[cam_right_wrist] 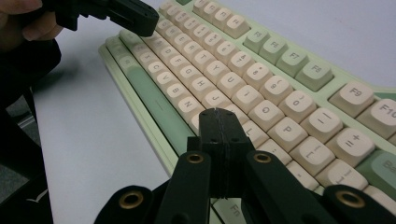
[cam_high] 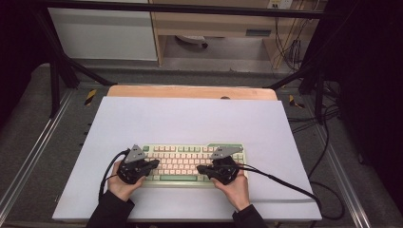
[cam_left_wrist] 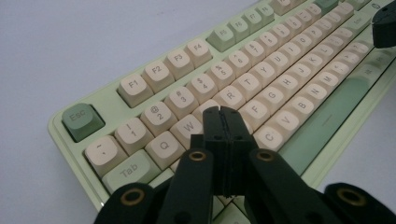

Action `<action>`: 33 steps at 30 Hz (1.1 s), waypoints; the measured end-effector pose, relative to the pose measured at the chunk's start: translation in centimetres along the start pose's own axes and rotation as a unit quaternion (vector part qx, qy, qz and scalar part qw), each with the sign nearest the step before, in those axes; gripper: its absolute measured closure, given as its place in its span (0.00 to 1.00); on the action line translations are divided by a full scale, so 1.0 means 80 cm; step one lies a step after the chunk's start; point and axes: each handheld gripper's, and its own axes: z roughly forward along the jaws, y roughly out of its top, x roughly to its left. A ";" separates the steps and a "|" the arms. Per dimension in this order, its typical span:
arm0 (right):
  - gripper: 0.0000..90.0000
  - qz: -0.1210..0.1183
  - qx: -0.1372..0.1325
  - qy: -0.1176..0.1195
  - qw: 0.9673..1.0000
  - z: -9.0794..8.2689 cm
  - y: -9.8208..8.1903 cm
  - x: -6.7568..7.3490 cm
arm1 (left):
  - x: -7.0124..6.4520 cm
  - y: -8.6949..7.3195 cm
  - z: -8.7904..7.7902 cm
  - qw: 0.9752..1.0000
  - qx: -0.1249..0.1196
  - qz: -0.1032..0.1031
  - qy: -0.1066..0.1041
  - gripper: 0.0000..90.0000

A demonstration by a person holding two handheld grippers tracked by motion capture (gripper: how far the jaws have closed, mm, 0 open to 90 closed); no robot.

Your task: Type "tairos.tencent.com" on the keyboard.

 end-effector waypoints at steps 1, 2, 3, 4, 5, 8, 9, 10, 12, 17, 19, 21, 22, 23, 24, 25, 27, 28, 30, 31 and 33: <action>1.00 0.001 0.001 0.001 1.000 0.001 0.001 0.001 | 0.000 0.000 0.000 1.000 0.000 -0.002 0.000 1.00; 1.00 0.001 0.001 0.001 1.000 0.002 0.001 0.002 | 0.001 -0.001 -0.001 1.000 0.000 -0.002 -0.001 1.00; 1.00 0.001 0.002 0.002 1.000 0.003 0.001 0.003 | 0.001 -0.001 -0.002 1.000 0.000 -0.002 -0.002 1.00; 1.00 -0.001 0.002 0.000 1.000 0.004 0.002 0.004 | 0.001 -0.001 -0.002 1.000 -0.001 -0.002 -0.001 1.00; 1.00 -0.001 0.004 0.001 1.000 0.005 0.003 0.005 | 0.001 -0.002 -0.003 1.000 -0.001 -0.003 -0.001 1.00; 1.00 -0.010 0.004 0.003 1.000 0.012 0.006 0.009 | 0.002 -0.003 -0.005 1.000 -0.003 -0.004 -0.001 1.00; 1.00 -0.008 0.005 0.005 1.000 0.014 0.007 0.011 | 0.002 -0.003 -0.006 1.000 -0.003 -0.004 -0.001 1.00; 1.00 -0.008 0.005 0.007 1.000 0.016 0.009 0.013 | 0.003 -0.003 -0.006 1.000 -0.003 -0.004 -0.001 1.00; 1.00 -0.010 0.009 0.007 1.000 0.022 0.012 0.016 | 0.003 -0.004 -0.007 1.000 -0.004 -0.006 -0.001 1.00; 1.00 -0.013 0.010 0.008 1.000 0.035 0.018 0.021 | 0.005 -0.004 -0.009 1.000 -0.006 -0.007 0.000 1.00; 1.00 -0.013 0.010 0.009 1.000 0.038 0.019 0.022 | 0.005 -0.004 -0.010 1.000 -0.007 -0.008 0.000 1.00; 1.00 -0.010 0.013 0.008 1.000 0.042 0.018 0.022 | 0.006 -0.005 -0.010 1.000 -0.007 -0.009 0.001 1.00; 1.00 -0.010 0.015 0.008 1.000 0.043 0.018 0.022 | 0.006 -0.005 -0.010 1.000 -0.007 -0.009 0.001 1.00; 1.00 -0.009 0.016 0.007 1.000 0.044 0.017 0.022 | 0.006 -0.005 -0.010 1.000 -0.007 -0.009 0.001 1.00; 1.00 -0.012 0.017 0.007 1.000 0.045 0.017 0.021 | 0.006 -0.005 -0.010 1.000 -0.007 -0.009 0.001 1.00; 1.00 -0.010 0.016 0.006 1.000 0.046 0.017 0.020 | 0.006 -0.005 -0.010 1.000 -0.007 -0.009 0.001 1.00; 1.00 -0.007 0.015 0.005 1.000 0.047 0.017 0.020 | 0.007 -0.005 -0.010 1.000 -0.007 -0.010 0.001 1.00; 1.00 -0.006 0.015 0.006 1.000 0.048 0.017 0.020 | 0.007 -0.005 -0.009 1.000 -0.006 -0.010 0.001 1.00; 1.00 -0.005 0.015 0.006 1.000 0.049 0.017 0.019 | 0.007 -0.005 -0.010 1.000 -0.006 -0.011 0.001 1.00; 1.00 -0.006 0.015 0.006 1.000 0.050 0.017 0.019 | 0.007 -0.005 -0.010 1.000 -0.007 -0.011 0.001 1.00; 1.00 -0.007 0.017 0.007 1.000 0.052 0.016 0.019 | 0.007 -0.005 -0.010 1.000 -0.007 -0.010 0.001 1.00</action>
